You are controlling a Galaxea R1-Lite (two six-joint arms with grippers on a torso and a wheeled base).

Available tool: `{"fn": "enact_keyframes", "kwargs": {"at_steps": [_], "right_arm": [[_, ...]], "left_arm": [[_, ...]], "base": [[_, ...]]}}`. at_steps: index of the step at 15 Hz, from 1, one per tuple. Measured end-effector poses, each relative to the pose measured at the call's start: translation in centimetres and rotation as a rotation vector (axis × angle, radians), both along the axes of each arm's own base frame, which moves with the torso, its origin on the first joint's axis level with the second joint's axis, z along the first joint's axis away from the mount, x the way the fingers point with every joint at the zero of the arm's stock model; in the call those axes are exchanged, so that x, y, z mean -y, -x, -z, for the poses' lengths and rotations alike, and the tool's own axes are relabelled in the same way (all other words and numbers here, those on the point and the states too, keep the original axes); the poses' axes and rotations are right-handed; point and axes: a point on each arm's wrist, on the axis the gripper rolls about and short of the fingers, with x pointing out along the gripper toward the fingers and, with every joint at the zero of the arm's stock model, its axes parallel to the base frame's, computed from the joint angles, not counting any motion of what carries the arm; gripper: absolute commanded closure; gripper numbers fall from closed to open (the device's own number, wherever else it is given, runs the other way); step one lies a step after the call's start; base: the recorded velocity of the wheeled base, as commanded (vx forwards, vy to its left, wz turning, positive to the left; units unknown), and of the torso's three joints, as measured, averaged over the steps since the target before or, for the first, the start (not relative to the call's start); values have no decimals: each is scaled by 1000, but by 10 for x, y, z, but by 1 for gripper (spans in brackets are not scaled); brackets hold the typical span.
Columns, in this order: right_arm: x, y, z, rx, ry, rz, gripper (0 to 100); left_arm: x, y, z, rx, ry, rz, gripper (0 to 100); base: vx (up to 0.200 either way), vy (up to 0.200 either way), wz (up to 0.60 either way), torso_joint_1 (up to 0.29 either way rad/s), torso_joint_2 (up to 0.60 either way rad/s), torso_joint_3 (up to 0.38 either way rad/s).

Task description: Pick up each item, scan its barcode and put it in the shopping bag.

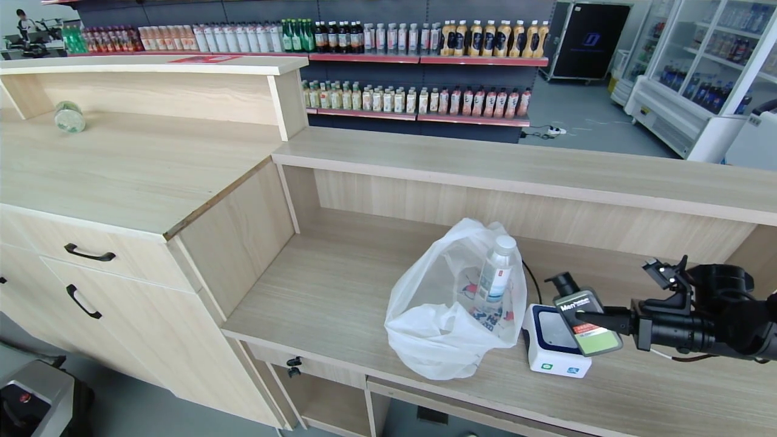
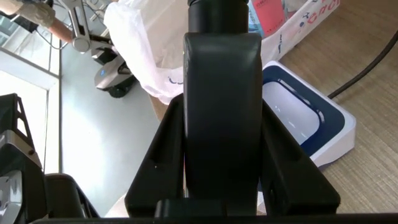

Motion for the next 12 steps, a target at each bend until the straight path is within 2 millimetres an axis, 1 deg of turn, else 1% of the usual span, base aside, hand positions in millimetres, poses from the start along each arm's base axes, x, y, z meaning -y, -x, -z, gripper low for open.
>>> {"fn": "enact_keyframes", "kwargs": {"at_steps": [6, 9, 12], "right_arm": [[-19, -19, 1, 20, 15, -58, 100], [-24, -24, 3, 19, 16, -74, 100], [-25, -26, 5, 12, 23, -70, 100]], "left_arm": [[0, 0, 0, 0, 0, -1, 100], [0, 0, 0, 0, 0, 0, 100], [0, 0, 0, 0, 0, 0, 100]], "base": [[0, 0, 0, 0, 0, 0], [0, 0, 0, 0, 0, 0], [0, 0, 0, 0, 0, 0]]}}
